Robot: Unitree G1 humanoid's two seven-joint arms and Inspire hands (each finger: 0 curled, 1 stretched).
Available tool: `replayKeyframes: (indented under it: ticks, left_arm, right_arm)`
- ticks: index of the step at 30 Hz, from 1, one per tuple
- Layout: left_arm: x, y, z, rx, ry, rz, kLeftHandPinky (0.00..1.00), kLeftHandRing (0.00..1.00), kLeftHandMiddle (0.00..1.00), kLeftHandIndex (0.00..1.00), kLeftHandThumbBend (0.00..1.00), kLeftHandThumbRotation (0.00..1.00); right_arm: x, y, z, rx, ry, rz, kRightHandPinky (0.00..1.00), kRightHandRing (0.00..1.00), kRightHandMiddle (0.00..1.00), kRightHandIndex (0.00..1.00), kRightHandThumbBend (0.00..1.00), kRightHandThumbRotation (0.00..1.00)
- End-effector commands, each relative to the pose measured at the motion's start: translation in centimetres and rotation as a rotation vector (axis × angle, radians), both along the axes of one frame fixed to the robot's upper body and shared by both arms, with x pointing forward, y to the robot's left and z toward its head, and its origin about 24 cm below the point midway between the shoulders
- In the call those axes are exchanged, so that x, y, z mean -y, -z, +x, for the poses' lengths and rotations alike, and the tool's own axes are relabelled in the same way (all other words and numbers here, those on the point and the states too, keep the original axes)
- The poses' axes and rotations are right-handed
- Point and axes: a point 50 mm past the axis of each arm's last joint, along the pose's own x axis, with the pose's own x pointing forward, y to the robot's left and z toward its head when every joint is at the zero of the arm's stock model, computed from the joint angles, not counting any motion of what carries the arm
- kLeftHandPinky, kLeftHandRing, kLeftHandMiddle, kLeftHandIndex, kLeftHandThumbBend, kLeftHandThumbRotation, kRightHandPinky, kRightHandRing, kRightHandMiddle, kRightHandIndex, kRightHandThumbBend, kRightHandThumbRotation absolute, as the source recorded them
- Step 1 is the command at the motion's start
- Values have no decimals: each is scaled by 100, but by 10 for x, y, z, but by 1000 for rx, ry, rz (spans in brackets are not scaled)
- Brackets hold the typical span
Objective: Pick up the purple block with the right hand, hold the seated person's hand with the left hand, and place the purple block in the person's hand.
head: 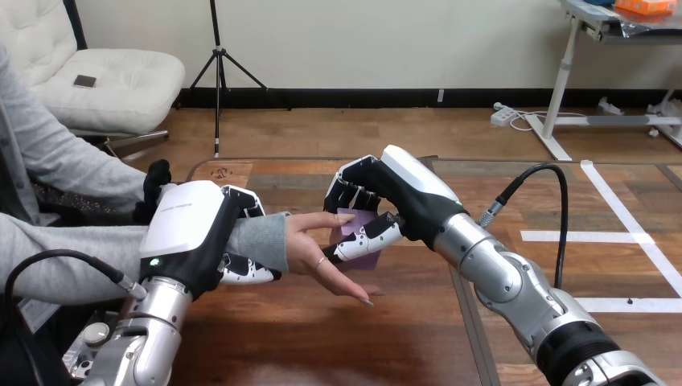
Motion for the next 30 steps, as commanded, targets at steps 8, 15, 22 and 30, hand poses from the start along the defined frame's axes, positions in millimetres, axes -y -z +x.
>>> replayKeyframes:
  ticks: [8,15,22,30]
  left_arm:
    - [28,-40,17,183,87,-74,27,34,41,43,71,2]
    - [26,-42,14,194,101,-72,34,41,47,51,73,11]
    - [24,-44,11,178,113,-83,37,46,53,56,75,18]
    - [21,-46,7,164,124,-93,41,50,56,58,74,20]
  right_arm:
    - [-16,-22,6,41,-36,63,37,42,45,48,87,1]
    - [-9,-21,6,26,-24,66,41,47,51,53,89,10]
    - [-1,-21,5,13,-19,62,48,55,58,59,88,27]
    - [9,-19,3,8,-16,62,56,63,65,66,86,48]
